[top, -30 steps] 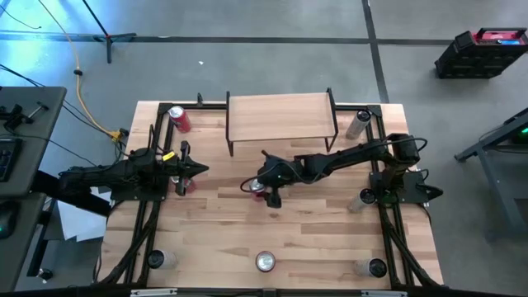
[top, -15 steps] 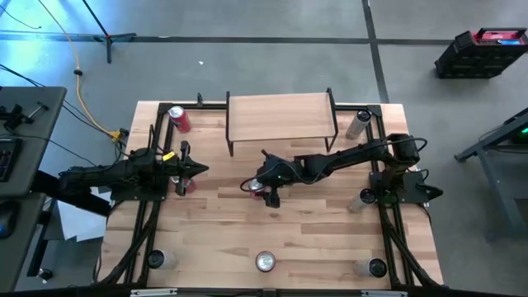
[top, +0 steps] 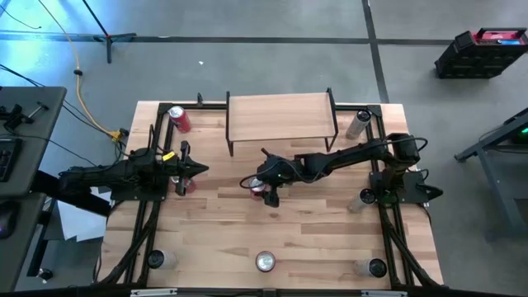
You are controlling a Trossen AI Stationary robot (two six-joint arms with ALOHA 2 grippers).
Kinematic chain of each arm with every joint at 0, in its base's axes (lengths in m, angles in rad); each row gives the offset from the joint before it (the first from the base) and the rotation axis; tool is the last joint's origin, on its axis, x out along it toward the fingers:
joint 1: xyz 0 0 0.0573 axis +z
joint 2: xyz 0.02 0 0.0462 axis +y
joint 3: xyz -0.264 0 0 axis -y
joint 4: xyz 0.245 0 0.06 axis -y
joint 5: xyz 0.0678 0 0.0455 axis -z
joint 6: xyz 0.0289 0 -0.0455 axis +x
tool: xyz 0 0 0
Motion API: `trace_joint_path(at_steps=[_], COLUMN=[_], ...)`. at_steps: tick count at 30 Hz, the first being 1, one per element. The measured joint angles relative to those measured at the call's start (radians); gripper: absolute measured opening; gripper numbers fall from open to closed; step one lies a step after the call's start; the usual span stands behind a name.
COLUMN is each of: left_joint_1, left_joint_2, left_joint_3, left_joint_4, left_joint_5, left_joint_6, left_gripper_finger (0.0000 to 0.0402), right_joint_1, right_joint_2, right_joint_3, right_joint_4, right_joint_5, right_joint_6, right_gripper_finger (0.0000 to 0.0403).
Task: Place canned beverage on shelf
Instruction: Put the red soda can on the shelf
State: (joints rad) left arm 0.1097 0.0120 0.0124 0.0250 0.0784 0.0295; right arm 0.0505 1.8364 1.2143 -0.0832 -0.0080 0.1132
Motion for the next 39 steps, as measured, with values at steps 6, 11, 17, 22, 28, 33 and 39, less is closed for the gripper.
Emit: trace_joint_path(at_steps=[6, 11, 17, 22, 28, 33, 39], left_joint_1=[0.0, 0.0, 0.0, 0.0, 0.0, 0.0, 0.0], left_joint_2=[0.0, 0.0, 0.0, 0.0, 0.001, 0.001, 0.001], left_joint_3=[0.0, 0.0, 0.0, 0.0, 0.0, 0.0, 0.0], left_joint_4=[0.0, 0.0, 0.0, 0.0, 0.0, 0.0, 0.0], left_joint_5=[0.0, 0.0, 0.0, 0.0, 0.0, 0.0, 0.0], left_joint_6=[0.0, 0.0, 0.0, 0.0, 0.0, 0.0, 0.0], left_gripper_finger=[0.0003, 0.0003, 0.0003, 0.0003, 0.0003, 0.0003, 0.0003], right_joint_1=[0.0, -0.001, -0.02, -0.051, -0.064, -0.06, -0.055], right_joint_2=[0.01, 0.016, 0.016, 0.028, 0.052, 0.052, 0.051], right_joint_3=[0.0, 0.0, 0.0, -0.001, -0.001, -0.001, -0.001], right_joint_4=[0.009, 0.024, 0.014, 0.048, 0.047, 0.043, 0.018], right_joint_5=[0.019, -0.041, -0.114, -0.153, -0.233, -0.267, -0.293], right_joint_6=[-0.009, -0.118, -0.209, -0.223, -0.259, -0.326, -0.411], right_gripper_finger=[0.0394, 0.0391, 0.0381, 0.0378, 0.0378, 0.0378, 0.037])
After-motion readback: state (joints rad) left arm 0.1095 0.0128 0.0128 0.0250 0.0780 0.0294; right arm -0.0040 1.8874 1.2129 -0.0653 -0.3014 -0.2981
